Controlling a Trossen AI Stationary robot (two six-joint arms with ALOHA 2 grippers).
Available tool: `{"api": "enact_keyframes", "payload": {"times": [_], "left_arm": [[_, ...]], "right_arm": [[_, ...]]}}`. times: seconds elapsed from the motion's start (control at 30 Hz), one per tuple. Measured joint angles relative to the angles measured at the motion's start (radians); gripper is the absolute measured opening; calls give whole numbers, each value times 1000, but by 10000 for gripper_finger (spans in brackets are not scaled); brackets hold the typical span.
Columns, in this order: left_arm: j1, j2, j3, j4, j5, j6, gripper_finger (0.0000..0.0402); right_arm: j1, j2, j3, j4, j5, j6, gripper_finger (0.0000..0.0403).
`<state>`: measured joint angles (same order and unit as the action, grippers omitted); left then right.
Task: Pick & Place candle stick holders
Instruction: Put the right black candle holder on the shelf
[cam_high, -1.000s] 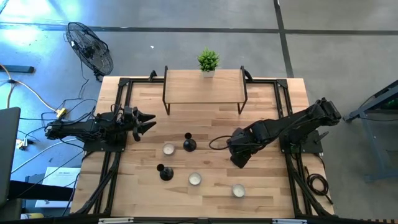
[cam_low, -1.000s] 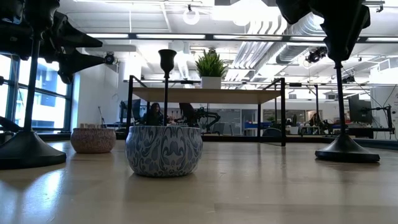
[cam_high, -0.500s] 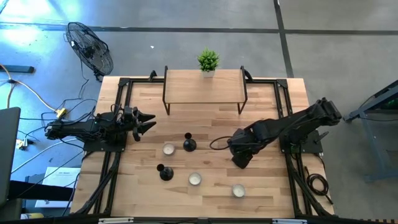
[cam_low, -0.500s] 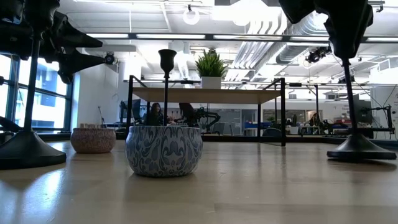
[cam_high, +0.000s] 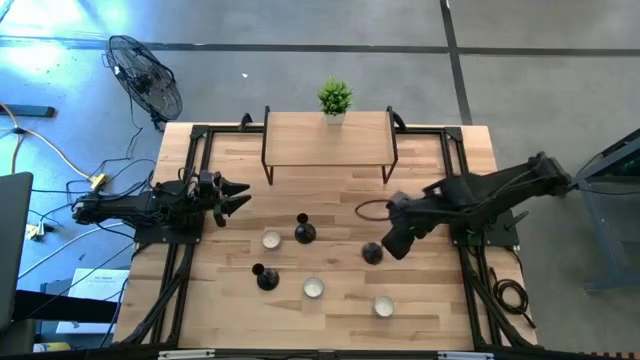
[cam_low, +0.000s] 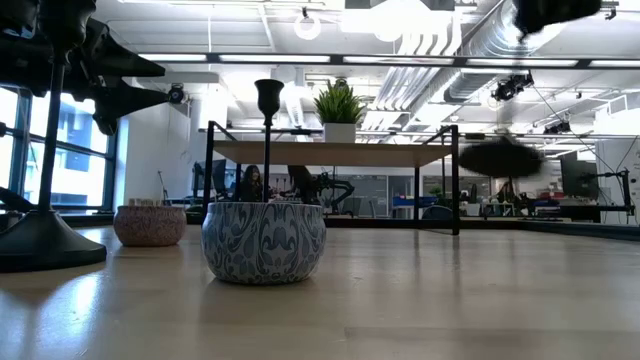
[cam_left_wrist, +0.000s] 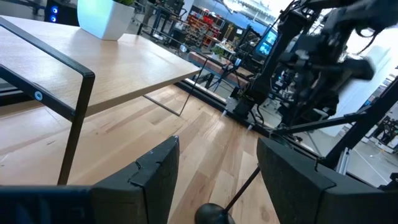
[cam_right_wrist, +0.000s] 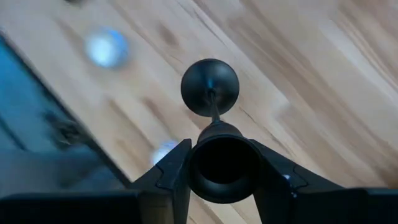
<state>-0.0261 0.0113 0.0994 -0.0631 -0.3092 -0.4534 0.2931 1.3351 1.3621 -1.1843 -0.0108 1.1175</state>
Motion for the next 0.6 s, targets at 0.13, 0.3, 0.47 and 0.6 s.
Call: {"api": "enact_keyframes", "payload": {"times": [0.13, 0.3, 0.47, 0.6], "left_arm": [[0, 0, 0, 0, 0, 0, 213], [0, 0, 0, 0, 0, 0, 213], [0, 0, 0, 0, 0, -1, 213], [0, 0, 0, 1, 0, -1, 213]], "right_arm": [[-1, -72, 0, 133, 76, -41, 123], [-6, -154, 9, 246, 178, -134, 123], [-6, -176, 147, 192, 308, -276, 123], [-6, -145, 328, 58, 412, -375, 123]]}}
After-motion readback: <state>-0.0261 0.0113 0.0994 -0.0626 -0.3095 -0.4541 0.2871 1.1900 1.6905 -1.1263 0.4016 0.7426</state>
